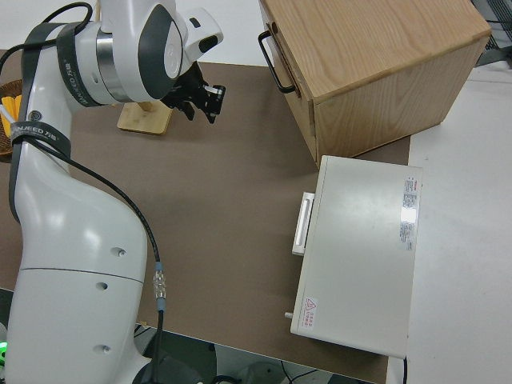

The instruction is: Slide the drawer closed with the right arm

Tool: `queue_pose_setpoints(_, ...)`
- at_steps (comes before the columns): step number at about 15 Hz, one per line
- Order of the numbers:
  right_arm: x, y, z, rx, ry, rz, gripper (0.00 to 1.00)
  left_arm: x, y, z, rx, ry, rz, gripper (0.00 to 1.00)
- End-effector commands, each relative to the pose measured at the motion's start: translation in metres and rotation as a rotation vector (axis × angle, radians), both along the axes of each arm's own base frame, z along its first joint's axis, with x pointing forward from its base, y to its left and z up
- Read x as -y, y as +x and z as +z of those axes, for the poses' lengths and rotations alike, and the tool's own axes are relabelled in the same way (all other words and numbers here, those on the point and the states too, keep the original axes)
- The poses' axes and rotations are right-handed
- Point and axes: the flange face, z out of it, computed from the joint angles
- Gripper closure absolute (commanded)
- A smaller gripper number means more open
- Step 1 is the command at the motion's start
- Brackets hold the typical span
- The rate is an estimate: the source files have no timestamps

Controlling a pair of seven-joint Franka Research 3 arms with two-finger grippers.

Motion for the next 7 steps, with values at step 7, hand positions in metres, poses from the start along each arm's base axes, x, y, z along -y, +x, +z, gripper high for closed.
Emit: queue_pose_setpoints(7,0.0132,-0.0033,0.0051,-0.014,0.002,0.047,0.015,-0.0008,0.0016,0.0041,-0.005,0.016,-0.012,0.01)
